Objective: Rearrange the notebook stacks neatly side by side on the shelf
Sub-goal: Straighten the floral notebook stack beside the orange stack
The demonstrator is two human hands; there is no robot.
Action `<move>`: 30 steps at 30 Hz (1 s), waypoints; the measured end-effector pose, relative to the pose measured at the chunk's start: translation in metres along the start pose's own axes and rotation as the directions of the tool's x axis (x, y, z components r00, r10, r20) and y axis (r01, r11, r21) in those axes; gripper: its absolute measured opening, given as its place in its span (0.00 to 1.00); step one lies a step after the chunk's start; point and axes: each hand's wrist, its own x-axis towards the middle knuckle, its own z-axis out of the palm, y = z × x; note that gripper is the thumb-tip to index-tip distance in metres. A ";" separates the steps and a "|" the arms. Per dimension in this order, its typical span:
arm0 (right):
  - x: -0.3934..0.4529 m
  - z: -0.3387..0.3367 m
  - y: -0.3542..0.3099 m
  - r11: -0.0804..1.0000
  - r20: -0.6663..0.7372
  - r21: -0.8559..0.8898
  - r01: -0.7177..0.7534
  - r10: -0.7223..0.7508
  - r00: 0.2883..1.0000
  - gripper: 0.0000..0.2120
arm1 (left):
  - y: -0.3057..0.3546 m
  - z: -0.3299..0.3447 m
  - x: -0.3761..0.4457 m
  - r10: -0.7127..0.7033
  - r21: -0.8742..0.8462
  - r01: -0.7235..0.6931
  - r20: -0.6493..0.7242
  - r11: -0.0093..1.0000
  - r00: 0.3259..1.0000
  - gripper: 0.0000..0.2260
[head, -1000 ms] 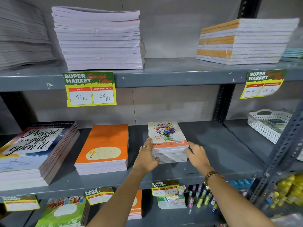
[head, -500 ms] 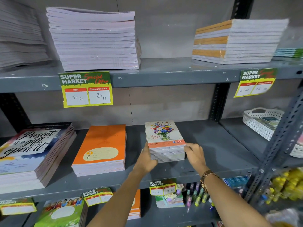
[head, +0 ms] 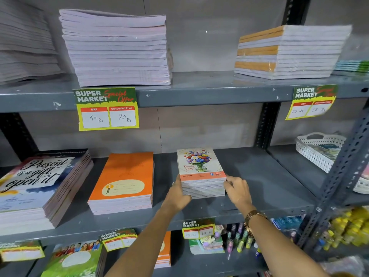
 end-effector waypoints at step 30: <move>0.016 0.012 0.008 0.837 0.122 -0.368 0.406 -0.389 0.913 0.21 | -0.009 0.006 0.007 0.235 0.763 -0.096 -0.075 0.639 0.969 0.24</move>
